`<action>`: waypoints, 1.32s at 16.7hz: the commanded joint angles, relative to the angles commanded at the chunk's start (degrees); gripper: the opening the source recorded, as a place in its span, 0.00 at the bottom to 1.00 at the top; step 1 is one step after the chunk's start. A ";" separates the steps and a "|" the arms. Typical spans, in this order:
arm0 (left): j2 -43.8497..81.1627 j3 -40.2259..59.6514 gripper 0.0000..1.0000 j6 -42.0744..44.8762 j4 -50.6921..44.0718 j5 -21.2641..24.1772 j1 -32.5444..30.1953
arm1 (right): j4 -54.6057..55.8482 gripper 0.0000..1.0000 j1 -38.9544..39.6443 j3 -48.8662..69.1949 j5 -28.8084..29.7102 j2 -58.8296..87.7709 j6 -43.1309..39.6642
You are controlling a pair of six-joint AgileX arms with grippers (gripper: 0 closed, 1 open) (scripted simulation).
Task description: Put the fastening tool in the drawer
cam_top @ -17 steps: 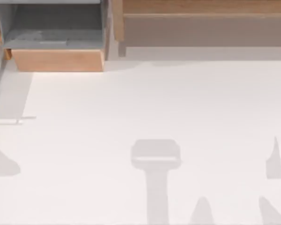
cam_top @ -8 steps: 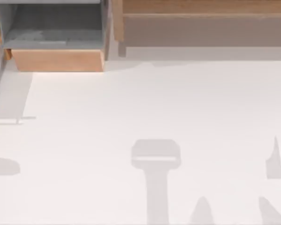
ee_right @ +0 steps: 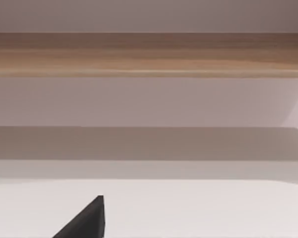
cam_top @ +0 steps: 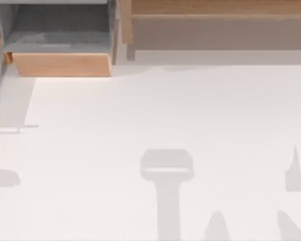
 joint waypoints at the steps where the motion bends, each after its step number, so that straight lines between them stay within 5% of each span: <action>1: 0.00 0.00 0.00 0.00 0.00 0.00 0.00 | 0.00 1.00 0.00 0.00 0.00 0.00 0.00; 22: 8.75 18.75 0.00 -0.65 -10.95 -8.80 -9.11 | 0.00 1.00 0.00 0.00 0.00 0.00 0.00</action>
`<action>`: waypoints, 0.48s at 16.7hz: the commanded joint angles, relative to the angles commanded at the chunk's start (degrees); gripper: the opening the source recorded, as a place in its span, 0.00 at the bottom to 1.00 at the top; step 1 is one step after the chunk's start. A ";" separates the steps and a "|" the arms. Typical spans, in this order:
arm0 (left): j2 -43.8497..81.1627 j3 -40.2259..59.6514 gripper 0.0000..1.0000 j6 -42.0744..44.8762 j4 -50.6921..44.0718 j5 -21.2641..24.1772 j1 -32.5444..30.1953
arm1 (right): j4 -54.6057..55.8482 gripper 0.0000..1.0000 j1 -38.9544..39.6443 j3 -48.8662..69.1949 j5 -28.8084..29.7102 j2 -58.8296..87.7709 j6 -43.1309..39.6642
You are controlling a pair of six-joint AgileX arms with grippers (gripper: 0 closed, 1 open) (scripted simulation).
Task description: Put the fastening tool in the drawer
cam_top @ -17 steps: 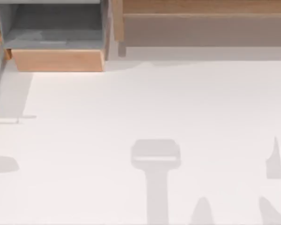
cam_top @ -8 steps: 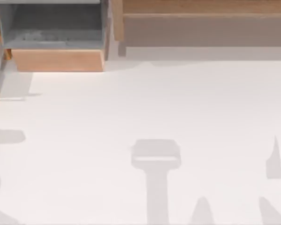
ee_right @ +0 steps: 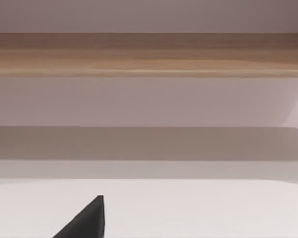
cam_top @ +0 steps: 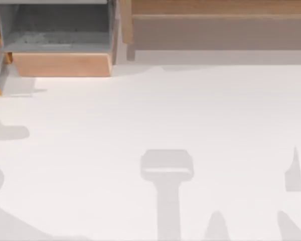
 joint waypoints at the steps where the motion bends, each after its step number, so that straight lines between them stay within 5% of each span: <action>1: 0.96 2.43 0.00 -0.02 -1.20 -0.85 -0.73 | 0.00 1.00 0.00 0.00 0.00 0.00 0.00; 8: 3.19 7.28 0.00 -0.19 -4.45 -2.88 -2.38 | 0.00 1.00 0.00 0.00 0.00 0.00 0.00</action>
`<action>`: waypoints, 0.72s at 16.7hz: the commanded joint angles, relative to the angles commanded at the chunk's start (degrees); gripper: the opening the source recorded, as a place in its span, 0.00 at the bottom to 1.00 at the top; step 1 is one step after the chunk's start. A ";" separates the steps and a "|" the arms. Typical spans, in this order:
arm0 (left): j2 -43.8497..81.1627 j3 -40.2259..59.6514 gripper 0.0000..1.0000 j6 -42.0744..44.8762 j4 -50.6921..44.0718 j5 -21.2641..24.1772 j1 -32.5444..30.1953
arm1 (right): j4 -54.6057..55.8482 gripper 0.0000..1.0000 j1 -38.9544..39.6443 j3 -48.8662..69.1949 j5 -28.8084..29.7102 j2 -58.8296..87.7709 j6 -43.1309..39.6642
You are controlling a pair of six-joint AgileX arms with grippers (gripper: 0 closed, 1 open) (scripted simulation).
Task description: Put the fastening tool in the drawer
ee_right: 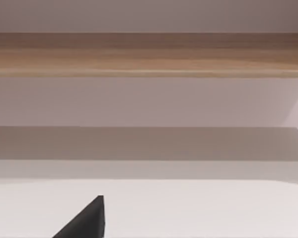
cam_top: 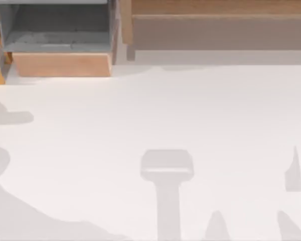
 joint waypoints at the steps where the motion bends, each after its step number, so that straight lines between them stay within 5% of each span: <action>1: 0.07 0.19 0.00 -0.02 -0.07 0.04 -0.12 | 0.00 1.00 0.00 0.00 0.00 0.00 0.00; 12: 7.45 16.19 0.00 -0.23 -8.59 -3.83 -3.92 | 0.00 1.00 0.00 0.00 0.00 0.00 0.00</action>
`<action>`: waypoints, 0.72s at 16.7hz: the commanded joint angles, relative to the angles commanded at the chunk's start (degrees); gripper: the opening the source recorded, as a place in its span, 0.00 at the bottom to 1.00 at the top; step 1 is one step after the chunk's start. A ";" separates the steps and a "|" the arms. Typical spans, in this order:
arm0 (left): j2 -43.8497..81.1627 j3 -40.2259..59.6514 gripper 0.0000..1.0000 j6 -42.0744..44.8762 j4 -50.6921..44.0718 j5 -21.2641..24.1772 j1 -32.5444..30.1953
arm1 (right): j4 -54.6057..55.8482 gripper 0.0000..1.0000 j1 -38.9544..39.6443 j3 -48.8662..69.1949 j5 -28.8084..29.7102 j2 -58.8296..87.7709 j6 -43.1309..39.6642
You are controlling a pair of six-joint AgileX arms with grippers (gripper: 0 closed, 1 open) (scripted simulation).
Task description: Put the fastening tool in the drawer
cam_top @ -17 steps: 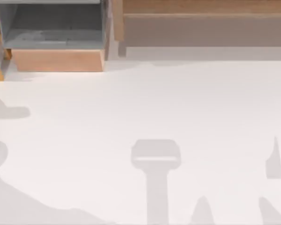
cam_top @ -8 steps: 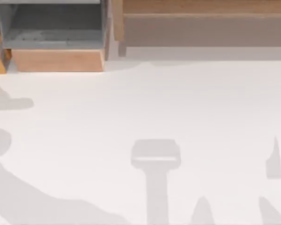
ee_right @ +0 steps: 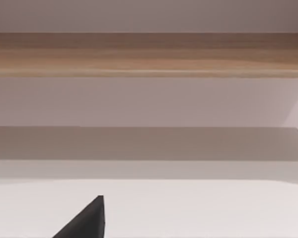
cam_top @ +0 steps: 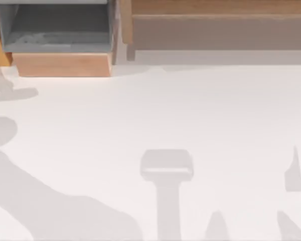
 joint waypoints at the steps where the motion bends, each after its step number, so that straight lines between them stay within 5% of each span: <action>1: 0.00 0.00 0.00 0.00 0.00 0.00 0.00 | 0.00 1.00 0.00 0.00 0.00 0.00 0.00; 2: 0.00 0.00 0.00 0.00 0.00 0.00 0.00 | 0.00 1.00 0.00 0.00 0.00 0.00 0.00; 12: 0.00 0.00 0.75 0.00 0.00 0.00 0.00 | 0.00 1.00 0.00 0.00 0.00 0.00 0.00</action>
